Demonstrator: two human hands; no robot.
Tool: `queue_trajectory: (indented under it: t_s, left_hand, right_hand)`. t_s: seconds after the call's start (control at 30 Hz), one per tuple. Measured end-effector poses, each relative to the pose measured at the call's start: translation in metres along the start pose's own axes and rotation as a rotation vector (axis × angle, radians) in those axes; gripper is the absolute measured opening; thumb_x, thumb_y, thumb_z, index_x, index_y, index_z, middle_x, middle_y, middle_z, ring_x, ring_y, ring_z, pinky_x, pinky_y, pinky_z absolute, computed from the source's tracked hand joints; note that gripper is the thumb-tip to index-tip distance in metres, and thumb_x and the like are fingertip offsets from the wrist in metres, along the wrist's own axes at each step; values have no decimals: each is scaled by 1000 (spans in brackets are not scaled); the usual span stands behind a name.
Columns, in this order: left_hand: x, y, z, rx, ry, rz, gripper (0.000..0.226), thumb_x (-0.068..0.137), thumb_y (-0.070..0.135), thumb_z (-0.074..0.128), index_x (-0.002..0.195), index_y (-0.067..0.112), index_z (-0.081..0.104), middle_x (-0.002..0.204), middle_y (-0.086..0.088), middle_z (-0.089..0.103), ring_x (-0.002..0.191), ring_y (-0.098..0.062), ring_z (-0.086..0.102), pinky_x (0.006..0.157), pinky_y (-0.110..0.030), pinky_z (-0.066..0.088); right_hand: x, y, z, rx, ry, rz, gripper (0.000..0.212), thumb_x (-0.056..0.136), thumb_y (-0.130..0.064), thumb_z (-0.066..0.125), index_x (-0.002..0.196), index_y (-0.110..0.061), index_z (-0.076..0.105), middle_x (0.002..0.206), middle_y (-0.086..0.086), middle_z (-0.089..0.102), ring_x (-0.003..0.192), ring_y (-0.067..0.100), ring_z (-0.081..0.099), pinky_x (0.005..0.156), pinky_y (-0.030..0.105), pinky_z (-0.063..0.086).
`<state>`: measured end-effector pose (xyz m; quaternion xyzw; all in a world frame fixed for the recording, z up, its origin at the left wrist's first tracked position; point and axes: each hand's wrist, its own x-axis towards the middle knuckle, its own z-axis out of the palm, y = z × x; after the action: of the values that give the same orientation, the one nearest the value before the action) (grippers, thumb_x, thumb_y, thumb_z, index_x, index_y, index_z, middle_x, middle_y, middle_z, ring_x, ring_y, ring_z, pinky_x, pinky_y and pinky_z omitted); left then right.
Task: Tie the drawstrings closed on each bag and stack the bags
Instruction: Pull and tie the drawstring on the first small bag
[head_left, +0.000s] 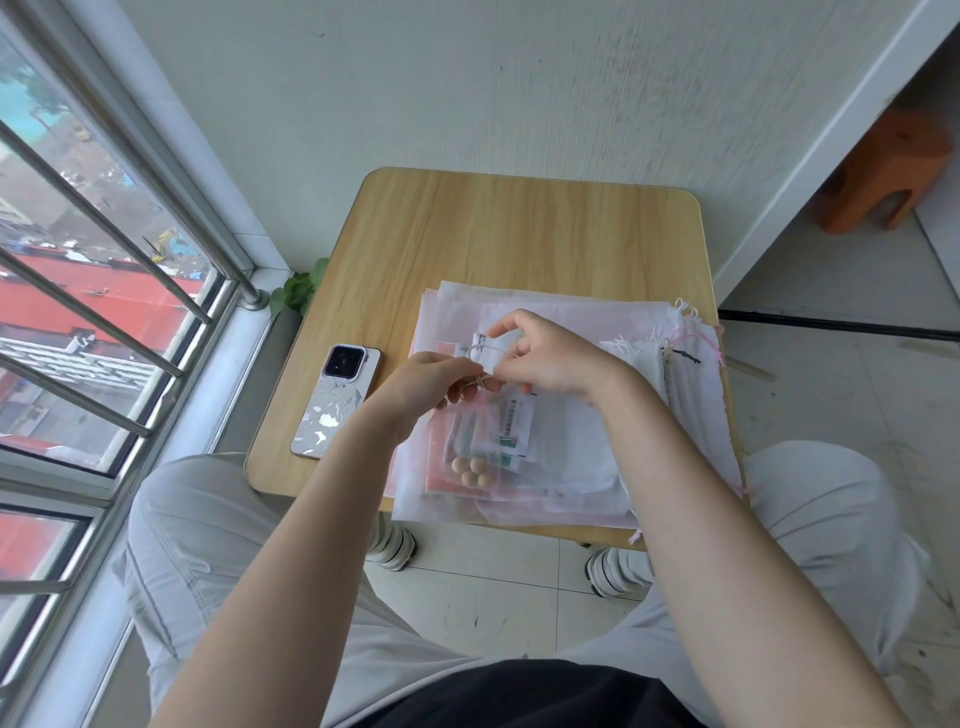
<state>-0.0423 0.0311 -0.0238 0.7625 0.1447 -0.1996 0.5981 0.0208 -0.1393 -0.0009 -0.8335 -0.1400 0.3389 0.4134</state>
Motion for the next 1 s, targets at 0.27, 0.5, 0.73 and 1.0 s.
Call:
queue_trajectory:
  t_s: [0.27,0.5,0.73,1.0]
  left_hand:
    - [4,-3,-2,-111,134,-113,17,86,27,69,80,15,80,76,0,73,62,-11,44,61,-24,35]
    - [8,-6,-1,-242,124,-192,19,89,24,68,93,8,77,78,-2,72,60,-12,42,56,-20,33]
    - [7,-2,1,-269,87,-140,17,91,22,66,94,9,76,78,-3,71,61,-11,42,56,-20,33]
    - [5,-4,-3,-199,124,-99,15,86,24,71,87,10,78,82,-1,73,65,-10,49,65,-24,37]
  right_hand:
    - [-2,7,-6,62,165,-10,28,86,-6,65,111,-16,57,88,5,69,64,15,62,73,28,47]
    - [1,11,-4,-267,289,-47,19,89,-17,61,101,-32,66,118,-4,49,120,16,41,102,37,33]
    - [4,4,8,-439,169,-97,11,88,-30,65,95,-27,73,114,-1,54,122,22,38,103,42,35]
    - [4,6,7,-270,125,-111,23,92,-36,57,82,-20,70,85,-10,61,88,15,56,85,36,44]
